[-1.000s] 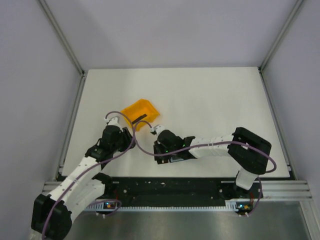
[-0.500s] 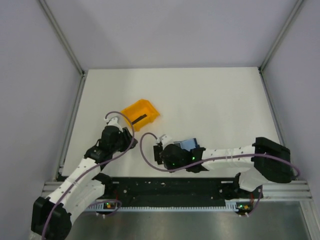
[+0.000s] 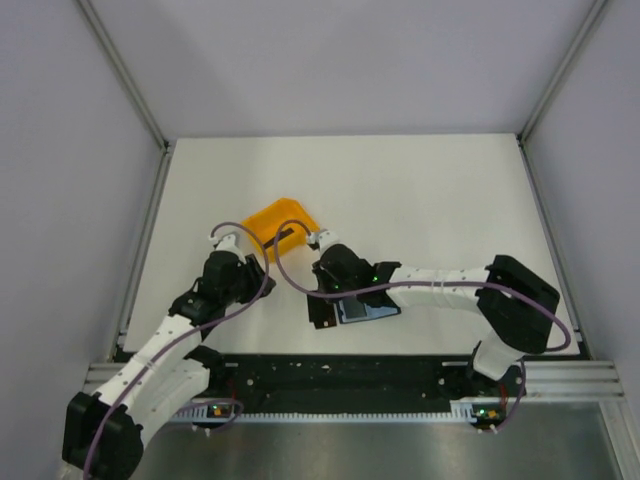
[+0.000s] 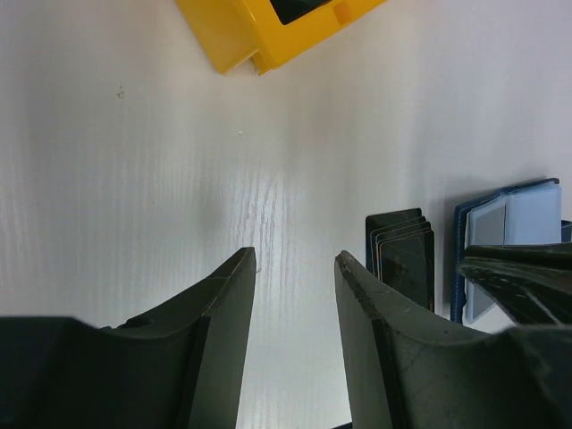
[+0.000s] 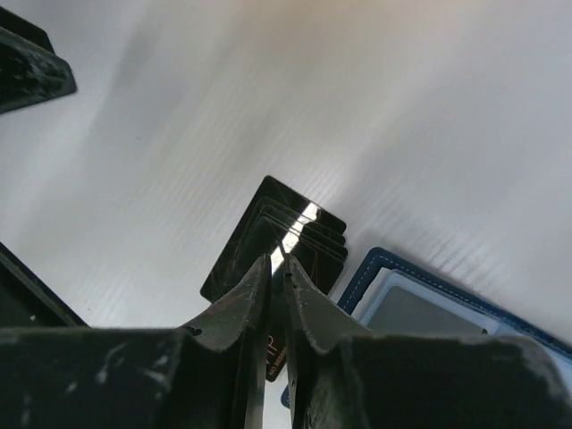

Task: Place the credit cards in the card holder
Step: Move the credit card to the center of the board.

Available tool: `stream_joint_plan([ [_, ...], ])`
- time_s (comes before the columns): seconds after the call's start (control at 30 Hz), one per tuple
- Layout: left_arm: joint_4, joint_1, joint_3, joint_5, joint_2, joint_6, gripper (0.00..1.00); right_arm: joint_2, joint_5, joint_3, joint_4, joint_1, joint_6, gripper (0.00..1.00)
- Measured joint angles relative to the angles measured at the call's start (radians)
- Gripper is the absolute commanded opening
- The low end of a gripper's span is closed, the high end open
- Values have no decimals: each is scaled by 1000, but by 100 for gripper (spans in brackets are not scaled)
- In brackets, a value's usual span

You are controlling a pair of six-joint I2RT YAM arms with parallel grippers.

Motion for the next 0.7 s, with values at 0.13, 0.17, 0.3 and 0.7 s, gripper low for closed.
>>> stream_joint_plan([
  [0.13,1,0,0,3,5,0,47,74,-29,0,1,0,-3,8],
  [0.17,1,0,0,3,6,0,47,86,-34,0,1,0,-3,7],
  [0.3,1,0,0,3,11,0,47,101,-48,0,23,0,-2,2],
  [0.7,10,0,0,3,22,1,47,164,-53,12,60,-13,-2,0],
])
